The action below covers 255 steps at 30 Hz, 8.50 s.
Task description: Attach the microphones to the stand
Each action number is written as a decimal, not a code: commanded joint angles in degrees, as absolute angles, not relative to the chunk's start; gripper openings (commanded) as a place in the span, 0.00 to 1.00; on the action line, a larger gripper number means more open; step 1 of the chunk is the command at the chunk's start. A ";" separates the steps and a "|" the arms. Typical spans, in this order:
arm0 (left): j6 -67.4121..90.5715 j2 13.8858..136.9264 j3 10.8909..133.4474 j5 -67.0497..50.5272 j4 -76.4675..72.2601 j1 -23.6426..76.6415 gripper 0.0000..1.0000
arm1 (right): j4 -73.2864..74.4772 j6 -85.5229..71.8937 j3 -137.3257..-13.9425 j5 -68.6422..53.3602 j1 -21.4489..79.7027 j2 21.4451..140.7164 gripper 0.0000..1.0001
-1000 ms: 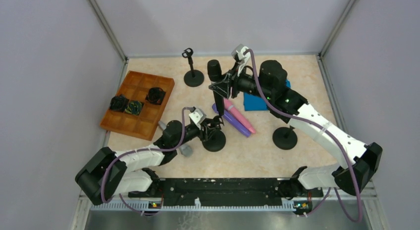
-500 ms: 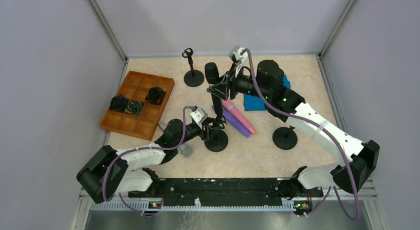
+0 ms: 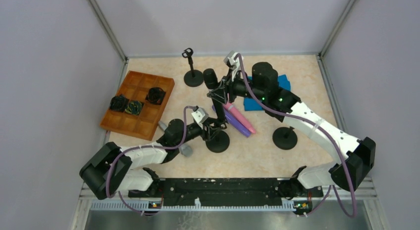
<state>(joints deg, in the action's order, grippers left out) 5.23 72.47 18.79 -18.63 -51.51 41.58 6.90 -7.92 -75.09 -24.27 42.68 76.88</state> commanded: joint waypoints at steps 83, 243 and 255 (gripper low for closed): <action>17.30 84.64 18.47 -18.16 -74.10 43.41 0.00 | 5.50 -0.26 -46.03 -8.19 52.91 58.56 0.00; 17.42 52.07 12.26 -17.22 -46.92 15.37 0.00 | 3.96 1.10 -44.47 -1.49 66.18 99.65 0.00; 15.35 52.55 11.56 -21.01 -48.35 16.42 0.00 | 20.03 1.15 -56.12 -2.91 66.18 99.78 0.00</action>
